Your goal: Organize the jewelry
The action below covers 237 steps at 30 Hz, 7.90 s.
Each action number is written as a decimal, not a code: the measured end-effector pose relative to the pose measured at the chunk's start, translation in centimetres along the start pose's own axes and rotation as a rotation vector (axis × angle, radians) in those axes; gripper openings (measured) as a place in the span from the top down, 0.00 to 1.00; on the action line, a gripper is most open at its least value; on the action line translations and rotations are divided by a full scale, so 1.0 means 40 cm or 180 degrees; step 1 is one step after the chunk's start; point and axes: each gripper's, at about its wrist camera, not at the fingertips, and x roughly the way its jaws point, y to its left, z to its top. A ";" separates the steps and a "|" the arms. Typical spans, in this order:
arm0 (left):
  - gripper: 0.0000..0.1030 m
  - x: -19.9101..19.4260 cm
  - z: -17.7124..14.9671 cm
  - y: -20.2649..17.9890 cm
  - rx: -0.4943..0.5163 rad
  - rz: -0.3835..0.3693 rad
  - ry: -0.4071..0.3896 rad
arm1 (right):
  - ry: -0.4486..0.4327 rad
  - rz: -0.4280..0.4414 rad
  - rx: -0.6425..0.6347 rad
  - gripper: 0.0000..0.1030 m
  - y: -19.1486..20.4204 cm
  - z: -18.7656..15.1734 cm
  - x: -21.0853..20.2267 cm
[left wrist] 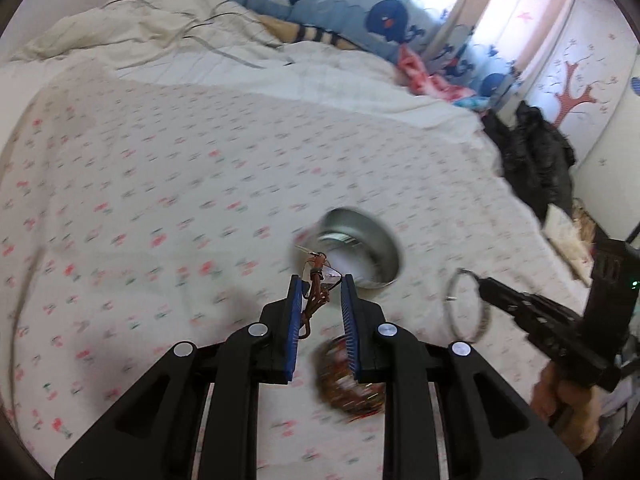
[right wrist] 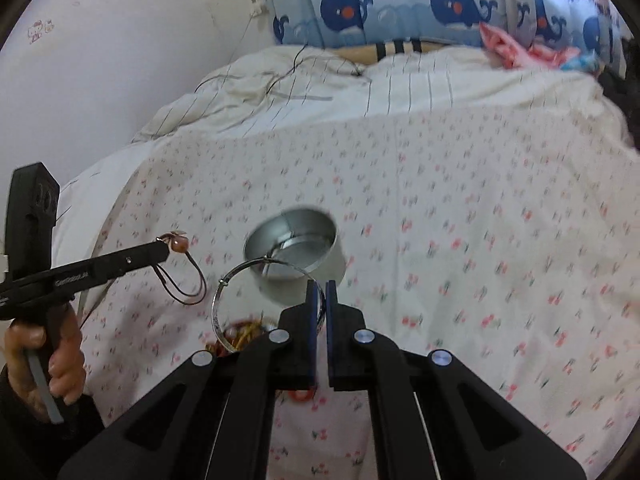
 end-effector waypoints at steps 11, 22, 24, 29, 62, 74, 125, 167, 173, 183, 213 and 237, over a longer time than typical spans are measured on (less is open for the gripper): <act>0.81 0.191 0.097 -0.098 0.0077 -0.0238 0.0241 | -0.0086 -0.0273 0.0060 0.96 -0.088 0.079 0.025; 0.19 0.105 0.072 -0.032 0.0297 0.0439 0.0107 | -0.0009 -0.0241 -0.0073 0.96 -0.005 0.110 0.132; 0.19 0.068 0.064 0.017 0.0143 0.0465 0.0047 | 0.0014 -0.0286 -0.0171 0.96 0.027 0.111 0.162; 0.19 0.031 0.014 0.113 -0.0175 0.0631 0.0107 | 0.0103 -0.0369 -0.0322 0.95 0.083 0.103 0.231; 0.64 0.243 -0.102 -0.126 0.1086 0.0219 0.0634 | 0.0960 -0.0337 -0.1108 0.91 0.051 -0.164 0.197; 0.97 0.096 -0.044 -0.027 0.0589 -0.0293 0.0330 | 0.0673 -0.0287 -0.0688 0.92 -0.016 -0.121 0.136; 0.97 0.052 0.081 -0.078 0.0242 -0.0658 -0.0308 | -0.0066 0.0302 0.0073 0.92 -0.058 0.037 0.019; 0.17 0.138 0.065 0.103 -0.0188 0.0788 0.0104 | 0.0270 -0.0210 -0.0189 0.33 -0.017 0.030 0.177; 0.17 0.133 0.029 0.095 -0.0037 0.0942 0.0181 | 0.0345 -0.0296 -0.0220 0.29 -0.027 0.002 0.166; 0.17 0.107 -0.053 -0.002 0.0687 0.0332 0.0394 | 0.0505 -0.0319 -0.0493 0.25 0.012 -0.047 0.147; 0.98 0.095 -0.126 -0.044 0.1241 0.0014 0.0462 | 0.0584 -0.0319 -0.0461 0.18 -0.004 -0.067 0.144; 0.98 0.116 -0.104 0.098 0.0792 0.0882 0.0631 | 0.0838 0.0233 -0.0936 0.58 0.118 -0.112 0.193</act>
